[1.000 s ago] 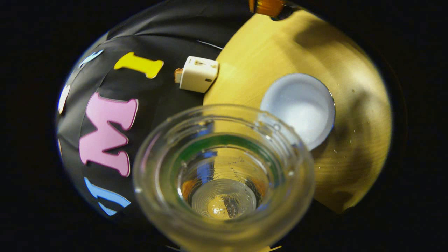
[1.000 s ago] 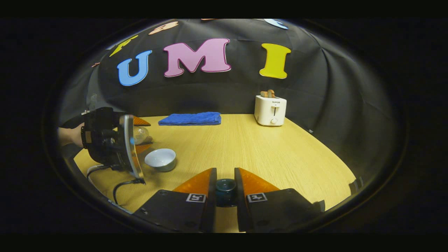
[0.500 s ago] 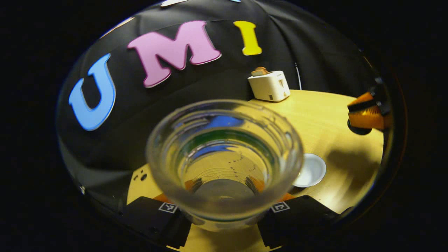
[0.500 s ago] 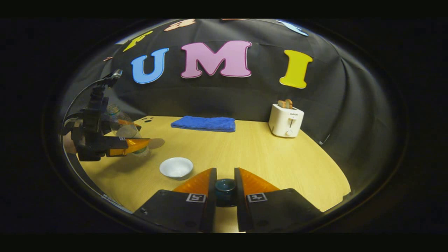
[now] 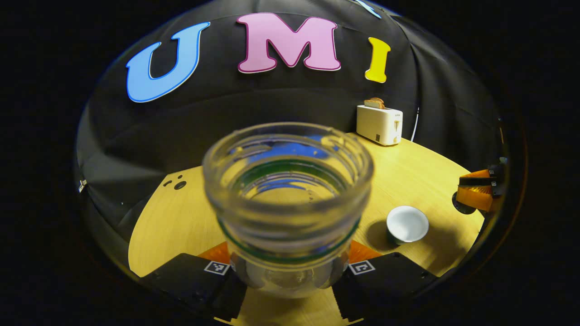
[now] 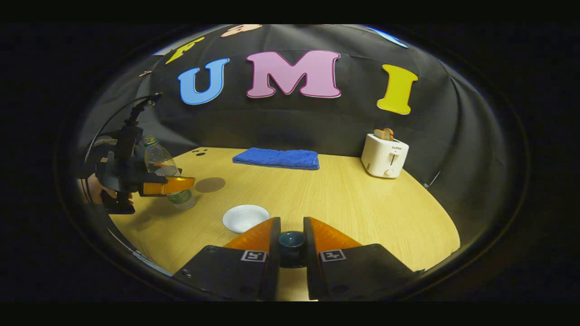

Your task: Open the teacup lid with one hand, grasp the water bottle and pour water into the teacup with the other hand; after pouring, place the water bottle on the coaster and then close the teacup lid.

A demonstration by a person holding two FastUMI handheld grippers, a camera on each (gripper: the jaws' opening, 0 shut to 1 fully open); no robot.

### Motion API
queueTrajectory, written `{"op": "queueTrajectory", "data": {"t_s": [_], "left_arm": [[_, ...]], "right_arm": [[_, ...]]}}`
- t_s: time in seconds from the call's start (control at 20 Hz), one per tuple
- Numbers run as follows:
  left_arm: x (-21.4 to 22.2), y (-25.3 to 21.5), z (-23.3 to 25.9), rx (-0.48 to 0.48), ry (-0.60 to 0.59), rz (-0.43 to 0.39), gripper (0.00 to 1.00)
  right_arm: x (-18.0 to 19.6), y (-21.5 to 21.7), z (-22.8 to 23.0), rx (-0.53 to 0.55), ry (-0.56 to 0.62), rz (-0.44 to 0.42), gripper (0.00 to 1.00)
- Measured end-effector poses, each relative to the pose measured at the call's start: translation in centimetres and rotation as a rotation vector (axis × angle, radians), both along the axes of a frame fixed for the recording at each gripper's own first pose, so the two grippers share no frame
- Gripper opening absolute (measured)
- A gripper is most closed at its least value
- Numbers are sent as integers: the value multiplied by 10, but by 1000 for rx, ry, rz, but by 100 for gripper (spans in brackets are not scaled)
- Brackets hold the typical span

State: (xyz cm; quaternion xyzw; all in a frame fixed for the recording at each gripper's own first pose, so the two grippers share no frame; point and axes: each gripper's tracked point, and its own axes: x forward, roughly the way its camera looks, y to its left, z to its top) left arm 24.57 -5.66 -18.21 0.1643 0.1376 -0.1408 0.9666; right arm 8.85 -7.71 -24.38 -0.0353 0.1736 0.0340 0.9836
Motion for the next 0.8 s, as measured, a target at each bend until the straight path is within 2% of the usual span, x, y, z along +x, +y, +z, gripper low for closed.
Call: {"op": "queueTrajectory", "data": {"t_s": [0.05, 0.1, 0.15, 0.4, 0.45, 0.5, 0.65, 0.75, 0.8], "left_arm": [[1, 0, 2, -5, -13, -3, 80], [3, -2, 3, -14, -26, -8, 81], [5, -3, 5, -28, -45, -10, 82], [10, -6, 6, -128, -98, -4, 84], [10, -5, 2, -141, -94, -1, 85], [11, -5, -1, -149, -89, 7, 85], [13, -8, 0, -182, -102, 3, 85], [11, -6, 3, -150, -109, 3, 81], [10, -4, 5, -100, -113, 9, 81]], "right_arm": [[0, 2, 1, 4, 0, -3, 23], [-1, 3, 0, 4, 0, -3, 28], [-1, 4, -1, 0, 1, -2, 28], [-3, 5, -9, -14, 19, 0, 28], [-4, 5, -10, -15, 22, -1, 23], [-3, 5, -10, -16, 23, -3, 28], [-3, 7, -12, -17, 25, -1, 28], [-2, 7, -10, -19, 22, 1, 28], [-3, 6, -9, -20, 19, 1, 28]]}}
